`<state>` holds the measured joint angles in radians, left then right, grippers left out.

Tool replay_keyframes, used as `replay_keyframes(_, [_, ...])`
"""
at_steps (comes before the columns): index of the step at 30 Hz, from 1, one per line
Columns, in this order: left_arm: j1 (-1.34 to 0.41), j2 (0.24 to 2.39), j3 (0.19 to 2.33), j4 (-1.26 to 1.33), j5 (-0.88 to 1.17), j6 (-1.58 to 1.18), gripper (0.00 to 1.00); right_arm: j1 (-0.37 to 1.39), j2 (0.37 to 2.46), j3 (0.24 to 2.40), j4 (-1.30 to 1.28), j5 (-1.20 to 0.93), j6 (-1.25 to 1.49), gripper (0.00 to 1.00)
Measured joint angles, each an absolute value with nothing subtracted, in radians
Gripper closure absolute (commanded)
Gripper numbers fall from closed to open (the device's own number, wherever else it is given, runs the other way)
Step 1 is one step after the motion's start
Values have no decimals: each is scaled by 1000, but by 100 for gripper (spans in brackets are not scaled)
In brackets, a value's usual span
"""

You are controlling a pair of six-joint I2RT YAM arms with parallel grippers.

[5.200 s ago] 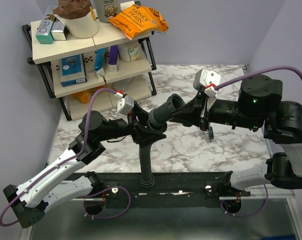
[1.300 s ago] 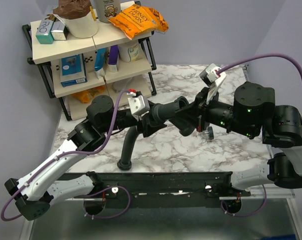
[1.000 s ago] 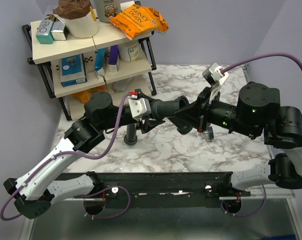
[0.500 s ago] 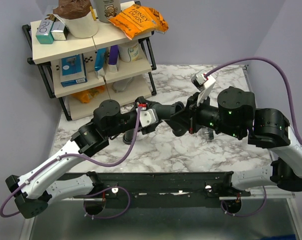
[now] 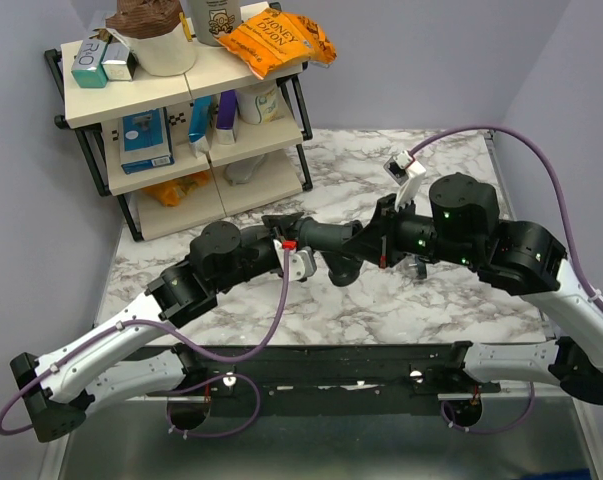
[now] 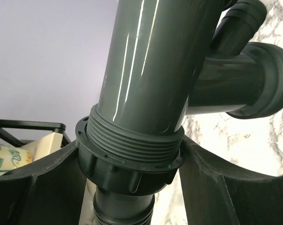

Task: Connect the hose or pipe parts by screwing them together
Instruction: Install the adaptor on the pipeline.

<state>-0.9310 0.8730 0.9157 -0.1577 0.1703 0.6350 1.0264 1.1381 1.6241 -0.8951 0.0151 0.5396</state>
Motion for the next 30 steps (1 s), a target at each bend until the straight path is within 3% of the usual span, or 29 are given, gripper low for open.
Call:
replay_keyframes(19, [-1001, 858, 820, -138, -54, 772, 100, 930, 1095, 1401, -751, -96, 719, 99])
replay_keyframes(30, [-1008, 797, 702, -83, -127, 848, 100, 793, 1071, 1196, -542, -332, 886, 99])
